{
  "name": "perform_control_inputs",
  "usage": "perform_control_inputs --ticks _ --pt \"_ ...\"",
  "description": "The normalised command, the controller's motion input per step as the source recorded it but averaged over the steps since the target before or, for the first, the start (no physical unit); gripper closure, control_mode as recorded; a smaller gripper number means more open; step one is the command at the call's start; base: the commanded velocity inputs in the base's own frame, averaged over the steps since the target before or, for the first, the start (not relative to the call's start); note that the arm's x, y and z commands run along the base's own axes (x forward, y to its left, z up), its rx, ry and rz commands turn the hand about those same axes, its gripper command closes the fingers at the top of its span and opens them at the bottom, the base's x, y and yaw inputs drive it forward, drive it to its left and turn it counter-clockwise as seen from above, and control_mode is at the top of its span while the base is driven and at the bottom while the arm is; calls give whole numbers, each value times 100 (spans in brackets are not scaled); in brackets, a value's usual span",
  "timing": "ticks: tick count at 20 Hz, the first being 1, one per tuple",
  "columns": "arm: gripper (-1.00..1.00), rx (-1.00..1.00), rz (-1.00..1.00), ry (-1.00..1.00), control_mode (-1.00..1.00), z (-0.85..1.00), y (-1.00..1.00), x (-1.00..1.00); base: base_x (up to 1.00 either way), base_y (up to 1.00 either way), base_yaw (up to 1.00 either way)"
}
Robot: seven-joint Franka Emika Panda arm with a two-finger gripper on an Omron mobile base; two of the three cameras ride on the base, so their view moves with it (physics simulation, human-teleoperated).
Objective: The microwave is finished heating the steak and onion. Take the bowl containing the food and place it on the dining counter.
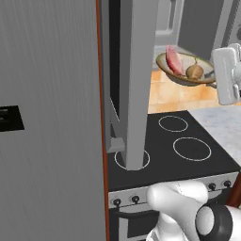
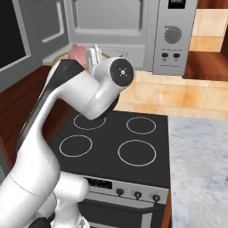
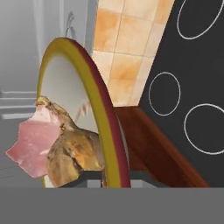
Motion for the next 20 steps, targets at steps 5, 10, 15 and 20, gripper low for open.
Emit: perform_control_inputs --ticks 5,10,15,20 --pt "100 -2 2 0 -100 -52 -7 -100 0 0 0" --pt "100 0 0 0 -100 -16 -4 -42 0 0 0" --pt "100 0 0 0 -100 0 0 0 0 0 0" --pt "100 0 0 2 100 -1 0 -17 -50 0 2"
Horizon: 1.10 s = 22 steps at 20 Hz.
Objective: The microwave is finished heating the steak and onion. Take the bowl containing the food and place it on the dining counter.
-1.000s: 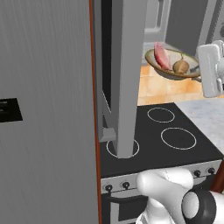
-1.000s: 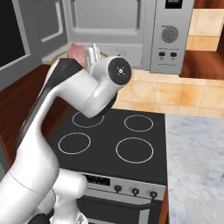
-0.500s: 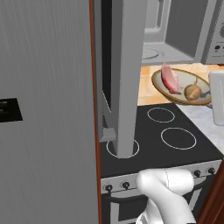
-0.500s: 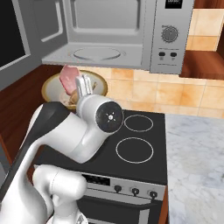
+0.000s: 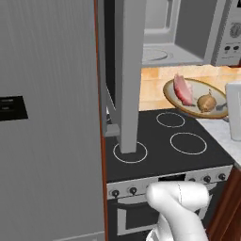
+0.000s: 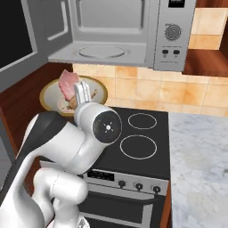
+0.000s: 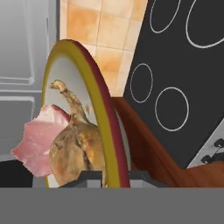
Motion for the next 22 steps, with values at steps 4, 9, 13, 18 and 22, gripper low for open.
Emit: perform_control_inputs --ticks 4,9,13,18,22 --pt "100 0 0 0 100 0 0 0 -100 0 16" --pt "100 0 0 0 100 0 0 0 -92 8 68" --pt "100 0 0 0 100 0 0 0 -44 8 98" --pt "100 0 0 0 100 0 0 0 -25 9 100" --pt "100 0 0 0 100 0 0 0 -31 25 100"
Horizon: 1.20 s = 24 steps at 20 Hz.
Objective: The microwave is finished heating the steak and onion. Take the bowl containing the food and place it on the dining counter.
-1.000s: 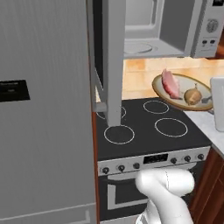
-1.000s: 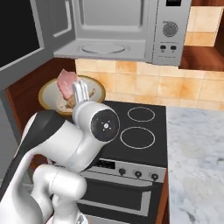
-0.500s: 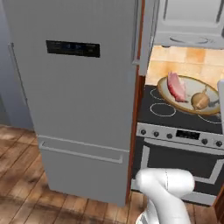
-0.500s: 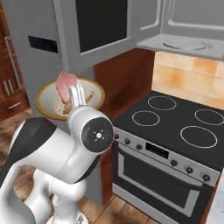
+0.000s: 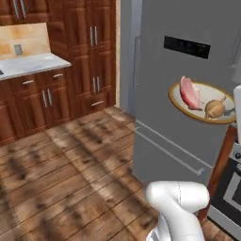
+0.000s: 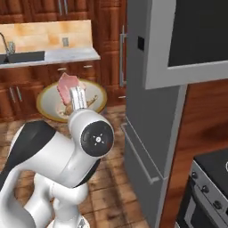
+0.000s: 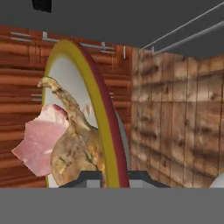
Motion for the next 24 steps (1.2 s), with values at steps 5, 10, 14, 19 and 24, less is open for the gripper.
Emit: perform_control_inputs --ticks 5,10,14,19,24 --pt "100 0 0 0 100 0 0 0 -34 35 100" --pt "100 0 0 0 100 0 0 0 -29 40 100" --pt "100 0 0 0 100 0 0 0 -9 27 98" --pt "100 0 0 0 100 0 0 0 65 0 82" --pt "100 0 0 0 100 0 0 0 90 -13 77"
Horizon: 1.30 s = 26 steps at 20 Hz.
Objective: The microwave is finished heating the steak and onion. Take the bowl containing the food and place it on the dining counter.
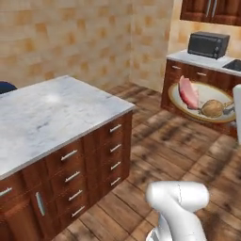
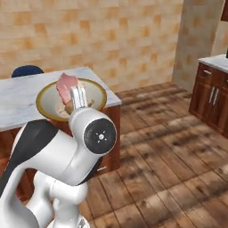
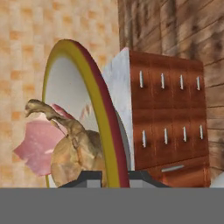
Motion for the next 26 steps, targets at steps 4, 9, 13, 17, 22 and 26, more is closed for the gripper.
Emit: perform_control_inputs --ticks 4,9,13,17,22,26 --pt "100 0 0 0 100 0 0 0 100 -61 52" --pt "100 0 0 0 100 0 0 0 100 -96 37" --pt "100 0 0 0 100 0 0 0 100 -35 67" --pt "100 0 0 0 100 0 0 0 100 -22 72" --pt "100 0 0 0 100 0 0 0 96 -47 35" --pt "100 -7 10 12 -100 -60 5 100 0 0 0"
